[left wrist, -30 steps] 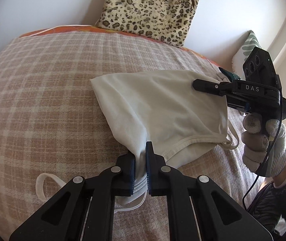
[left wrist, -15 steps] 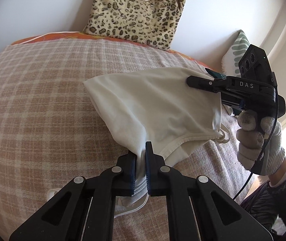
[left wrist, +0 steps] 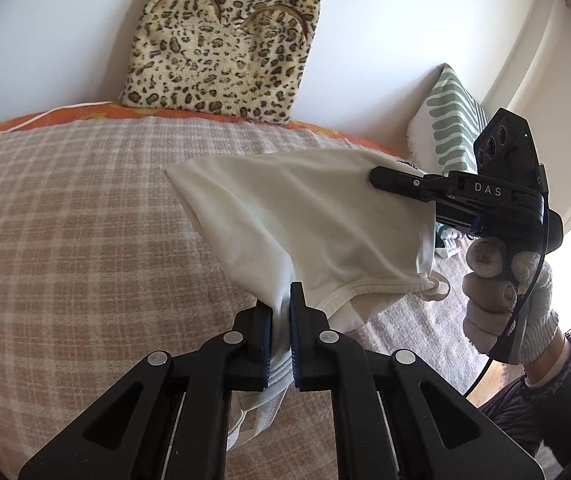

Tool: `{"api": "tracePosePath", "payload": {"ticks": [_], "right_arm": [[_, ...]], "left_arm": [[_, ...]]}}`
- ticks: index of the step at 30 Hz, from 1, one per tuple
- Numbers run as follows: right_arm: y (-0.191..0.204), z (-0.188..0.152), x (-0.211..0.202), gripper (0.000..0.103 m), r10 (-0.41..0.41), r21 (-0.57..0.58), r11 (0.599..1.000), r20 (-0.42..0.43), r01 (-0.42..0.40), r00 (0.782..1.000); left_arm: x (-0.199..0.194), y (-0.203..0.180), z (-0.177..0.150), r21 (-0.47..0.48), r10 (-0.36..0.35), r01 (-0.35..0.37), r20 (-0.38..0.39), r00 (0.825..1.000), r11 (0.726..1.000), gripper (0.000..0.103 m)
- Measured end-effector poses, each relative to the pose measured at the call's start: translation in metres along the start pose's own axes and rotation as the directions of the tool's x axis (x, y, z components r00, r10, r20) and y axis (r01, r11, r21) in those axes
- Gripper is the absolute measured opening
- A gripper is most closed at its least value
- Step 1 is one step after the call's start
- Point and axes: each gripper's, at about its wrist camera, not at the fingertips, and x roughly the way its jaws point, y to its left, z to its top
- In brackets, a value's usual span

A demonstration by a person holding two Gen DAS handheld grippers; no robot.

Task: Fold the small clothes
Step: 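Lift the bundle with both grippers and carry it onto the stack of folded clothes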

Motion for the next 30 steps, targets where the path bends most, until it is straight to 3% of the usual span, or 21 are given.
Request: {"api": "tracePosePath", "payload": {"ticks": [15, 30], "right_arm": [[-0.049, 0.019, -0.078, 0.01, -0.067, 0.029, 0.997, 0.108, 0.065, 0.992], [-0.121, 0.049, -0.145, 0.01, -0.138, 0.04, 0.99, 0.145, 0.133, 0.98]], "left_arm": [[0.036, -0.07, 0.03, 0.062, -0.112, 0.108, 0.057, 0.992, 0.992, 0.006], [0.102, -0.151, 0.058, 0.121, -0.197, 0.192, 0.029, 0.98, 0.974, 0.006]]}}
